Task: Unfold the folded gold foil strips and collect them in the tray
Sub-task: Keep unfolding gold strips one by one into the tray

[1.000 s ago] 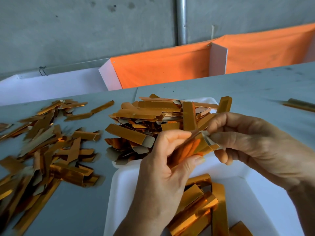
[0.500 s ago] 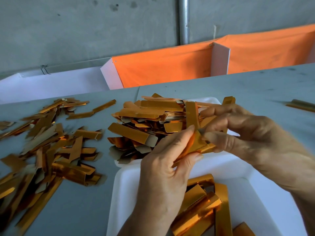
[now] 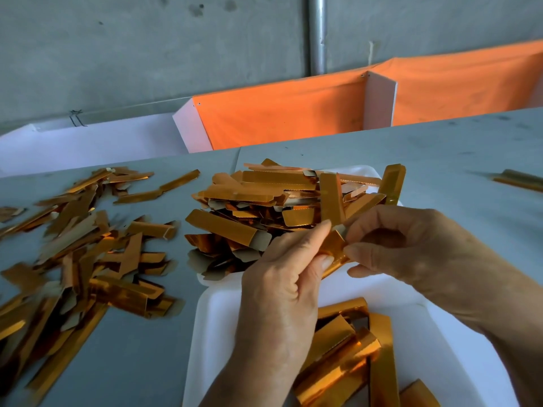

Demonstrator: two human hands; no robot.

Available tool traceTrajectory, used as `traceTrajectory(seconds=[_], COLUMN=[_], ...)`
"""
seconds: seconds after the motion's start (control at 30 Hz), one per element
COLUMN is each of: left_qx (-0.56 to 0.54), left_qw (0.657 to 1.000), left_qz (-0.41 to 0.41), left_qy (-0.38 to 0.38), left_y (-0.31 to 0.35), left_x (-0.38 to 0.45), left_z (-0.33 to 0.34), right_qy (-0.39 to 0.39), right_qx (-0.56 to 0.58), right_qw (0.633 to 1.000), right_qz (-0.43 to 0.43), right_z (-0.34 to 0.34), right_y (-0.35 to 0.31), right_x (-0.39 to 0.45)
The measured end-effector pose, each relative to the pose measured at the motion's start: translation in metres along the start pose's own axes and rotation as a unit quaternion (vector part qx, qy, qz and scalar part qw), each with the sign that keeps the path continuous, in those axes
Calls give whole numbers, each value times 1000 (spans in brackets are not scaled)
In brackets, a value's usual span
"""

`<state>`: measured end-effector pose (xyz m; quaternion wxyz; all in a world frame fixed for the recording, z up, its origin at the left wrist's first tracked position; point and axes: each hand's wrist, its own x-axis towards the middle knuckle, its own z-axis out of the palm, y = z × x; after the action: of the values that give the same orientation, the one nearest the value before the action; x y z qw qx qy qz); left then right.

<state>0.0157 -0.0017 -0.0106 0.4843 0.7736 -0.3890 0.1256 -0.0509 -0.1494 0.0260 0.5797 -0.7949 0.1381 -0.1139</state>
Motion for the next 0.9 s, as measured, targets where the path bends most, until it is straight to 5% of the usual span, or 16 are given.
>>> traceTrajectory(seconds=[0.2, 0.47, 0.9], left_qx=[38, 19, 75], left_qw=[995, 999, 991], left_qz=[-40, -10, 43], left_qy=[-80, -45, -107], left_y=[3, 7, 6], left_x=[-3, 1, -1], left_z=[1, -1, 4], right_qy=[26, -27, -69], right_qx=[12, 85, 92], right_qw=[1000, 996, 993], right_qz=[1, 25, 31], right_z=[0, -9, -14], right_y=[0, -2, 9], right_x=[0, -3, 1])
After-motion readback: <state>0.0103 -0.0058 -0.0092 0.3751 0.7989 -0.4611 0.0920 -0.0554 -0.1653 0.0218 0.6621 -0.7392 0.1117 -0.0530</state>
